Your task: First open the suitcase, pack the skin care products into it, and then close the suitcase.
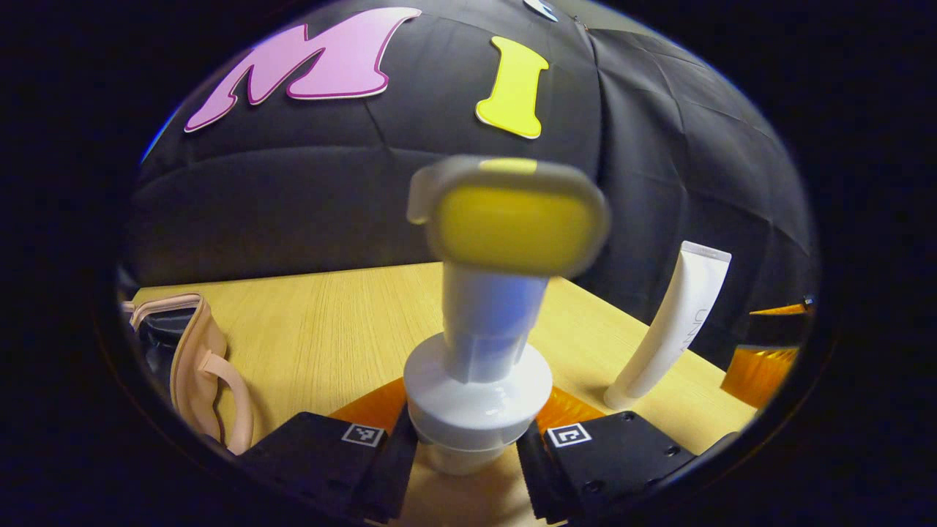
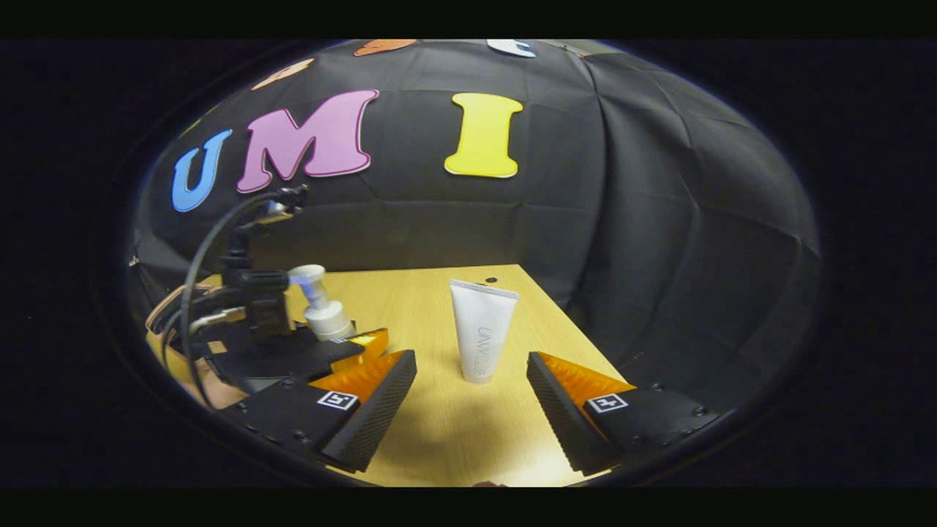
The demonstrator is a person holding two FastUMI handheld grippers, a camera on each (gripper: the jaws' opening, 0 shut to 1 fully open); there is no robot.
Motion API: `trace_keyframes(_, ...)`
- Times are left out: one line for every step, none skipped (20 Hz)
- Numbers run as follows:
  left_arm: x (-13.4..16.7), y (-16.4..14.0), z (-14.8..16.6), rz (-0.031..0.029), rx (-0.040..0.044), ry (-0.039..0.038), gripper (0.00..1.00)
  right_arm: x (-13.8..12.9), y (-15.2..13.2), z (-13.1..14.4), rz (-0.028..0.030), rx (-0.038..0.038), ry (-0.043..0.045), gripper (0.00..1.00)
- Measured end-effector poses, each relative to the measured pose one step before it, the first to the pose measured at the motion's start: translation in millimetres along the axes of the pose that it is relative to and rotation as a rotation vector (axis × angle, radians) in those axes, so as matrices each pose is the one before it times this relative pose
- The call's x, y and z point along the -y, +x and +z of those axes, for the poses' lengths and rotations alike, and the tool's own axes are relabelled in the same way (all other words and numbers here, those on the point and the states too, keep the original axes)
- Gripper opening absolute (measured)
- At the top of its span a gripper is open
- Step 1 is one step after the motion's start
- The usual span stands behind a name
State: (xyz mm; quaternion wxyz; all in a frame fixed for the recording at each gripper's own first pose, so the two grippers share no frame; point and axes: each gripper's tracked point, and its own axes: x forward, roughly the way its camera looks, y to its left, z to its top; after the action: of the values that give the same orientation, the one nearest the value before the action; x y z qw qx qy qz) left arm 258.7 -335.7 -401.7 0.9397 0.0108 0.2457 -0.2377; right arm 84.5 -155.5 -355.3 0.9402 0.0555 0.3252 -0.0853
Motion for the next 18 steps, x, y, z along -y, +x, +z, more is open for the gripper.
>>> trace_keyframes(-1.68,-0.74,0.66,-0.00572,0.00400,-0.00615,0.66,0.05,9.74,-0.67,-0.01233,0.00868,0.02152,0.94)
trace_keyframes(-3.41,-2.21,-0.77,0.00017,0.00006,-0.00212,0.64,6.94,12.12,0.86,-0.03186,0.00731,0.00339,0.98)
trace_keyframes(-5.81,-3.18,-0.88,0.00560,-0.00513,-0.00078,0.64,5.67,12.37,-2.29,-0.03193,-0.00270,-0.00095,0.97)
trace_keyframes(-5.98,-4.19,-1.22,0.00131,-0.00015,-0.00520,0.63,1.05,10.75,-4.60,-0.01205,0.00236,0.00725,0.97)
trace_keyframes(-4.87,-4.26,-1.07,0.00274,-0.00657,-0.00986,0.63,-0.34,10.93,-2.74,-0.01165,0.00111,0.00607,0.97)
trace_keyframes(-5.34,-5.75,-2.45,0.00784,-0.00594,-0.00979,0.63,1.35,9.25,-1.15,-0.00927,0.00863,0.00327,0.97)
trace_keyframes(-4.38,-5.30,-1.29,0.00629,-0.00180,-0.00743,0.63,2.91,11.17,0.09,-0.01998,0.01280,0.00075,0.98)
trace_keyframes(-2.55,-5.66,-2.21,0.00188,-0.00168,0.00267,0.63,2.83,9.02,-2.54,-0.01926,0.00193,0.00251,0.97)
trace_keyframes(-1.67,-4.43,-1.41,0.00278,0.00067,0.01573,0.63,0.92,6.74,-7.31,-0.01338,-0.01224,0.00815,0.98)
trace_keyframes(-2.06,-4.33,-2.69,0.00189,0.00252,0.02036,0.63,0.40,6.03,-6.79,-0.00960,-0.01911,0.00671,0.98)
trace_keyframes(0.55,-1.92,-0.69,-0.00458,0.00028,0.01632,0.63,1.05,3.15,-6.42,-0.00567,-0.01464,0.00082,0.98)
trace_keyframes(1.70,-2.05,-1.81,-0.00594,-0.00444,0.00918,0.63,1.31,3.43,-4.21,-0.00625,-0.01104,-0.00282,0.98)
trace_keyframes(1.47,-1.78,-0.17,-0.00566,-0.00038,0.00170,0.63,0.51,-0.29,-1.14,0.00126,-0.00385,-0.00042,0.98)
trace_keyframes(0.44,-1.19,-0.72,-0.00353,-0.00249,-0.00113,0.63,-1.72,0.22,1.84,0.00636,0.00793,-0.00413,0.97)
trace_keyframes(-0.05,-1.03,-0.33,0.00077,-0.00043,-0.00218,0.63,-3.51,-0.13,1.11,0.00579,0.01082,-0.01183,0.90)
trace_keyframes(-1.03,0.90,-0.38,0.00109,0.00053,-0.00482,0.63,1.66,0.66,0.39,-0.01816,0.00380,-0.02075,0.75)
trace_keyframes(0.26,-0.63,0.59,-0.00473,-0.00239,-0.00350,0.63,-2.54,-1.56,-0.55,0.01380,-0.00184,-0.00259,0.59)
trace_keyframes(-0.17,-1.33,-1.06,-0.00487,-0.00154,-0.00233,0.63,-2.90,-1.75,-1.60,0.01078,-0.01057,0.00731,0.59)
